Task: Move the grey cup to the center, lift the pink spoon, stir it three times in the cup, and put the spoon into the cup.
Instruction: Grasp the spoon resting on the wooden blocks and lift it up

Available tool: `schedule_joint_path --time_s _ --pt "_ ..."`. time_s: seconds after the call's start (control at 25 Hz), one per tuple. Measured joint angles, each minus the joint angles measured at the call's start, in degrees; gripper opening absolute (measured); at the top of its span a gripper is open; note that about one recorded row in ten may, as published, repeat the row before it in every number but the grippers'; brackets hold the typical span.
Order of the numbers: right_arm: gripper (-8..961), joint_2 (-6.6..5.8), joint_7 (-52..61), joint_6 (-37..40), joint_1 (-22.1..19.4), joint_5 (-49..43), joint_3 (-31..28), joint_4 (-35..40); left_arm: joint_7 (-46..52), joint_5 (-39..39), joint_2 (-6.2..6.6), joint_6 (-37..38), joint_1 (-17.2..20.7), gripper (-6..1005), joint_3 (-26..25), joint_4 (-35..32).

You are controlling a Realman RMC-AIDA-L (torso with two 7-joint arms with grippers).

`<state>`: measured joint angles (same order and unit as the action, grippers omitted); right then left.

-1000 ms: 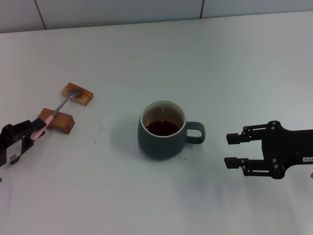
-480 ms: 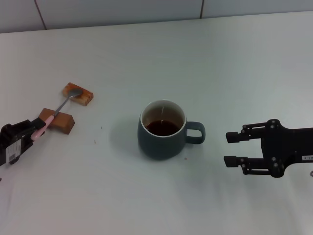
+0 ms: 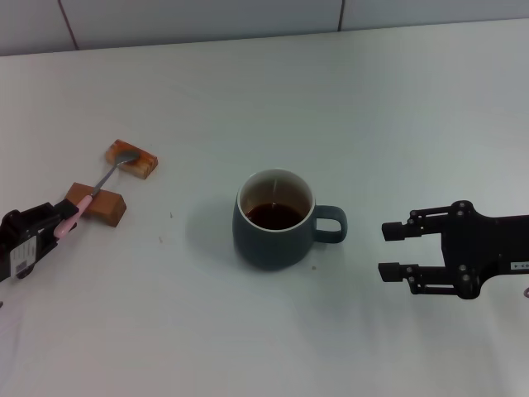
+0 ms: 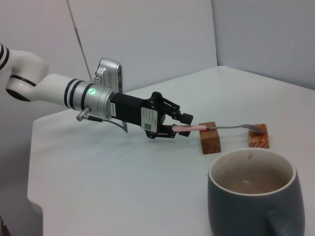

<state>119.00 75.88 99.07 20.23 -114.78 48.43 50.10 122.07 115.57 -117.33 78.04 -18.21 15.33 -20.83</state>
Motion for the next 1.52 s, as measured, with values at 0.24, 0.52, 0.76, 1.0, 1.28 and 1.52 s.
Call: schedule_joint_path --time_s 0.24,0.52,0.76,1.0,1.28,1.52 --pt "564 0.00 0.0 0.0 0.0 0.0 0.0 0.0 -0.2 0.0 0.00 0.3 0.1 364 -0.2 0.0" --pt "565 0.00 0.0 0.0 0.0 0.0 0.0 0.0 0.0 0.0 -0.01 0.8 0.6 423 -0.2 0.0" --pt "565 0.00 0.0 0.0 0.0 0.0 0.0 0.1 0.1 -0.1 -0.36 1.1 0.6 426 -0.2 0.2" --pt "565 0.00 0.0 0.0 0.0 0.0 0.0 0.2 0.1 -0.1 -0.39 1.2 0.7 425 -0.2 0.9" --pt "565 0.01 0.0 0.0 0.0 0.0 0.0 0.2 0.1 -0.1 -0.42 1.0 0.6 423 -0.5 1.3" --pt "565 0.00 -0.1 0.1 0.0 0.0 0.0 0.2 0.4 -0.1 -0.29 0.7 0.6 422 -1.6 2.3"
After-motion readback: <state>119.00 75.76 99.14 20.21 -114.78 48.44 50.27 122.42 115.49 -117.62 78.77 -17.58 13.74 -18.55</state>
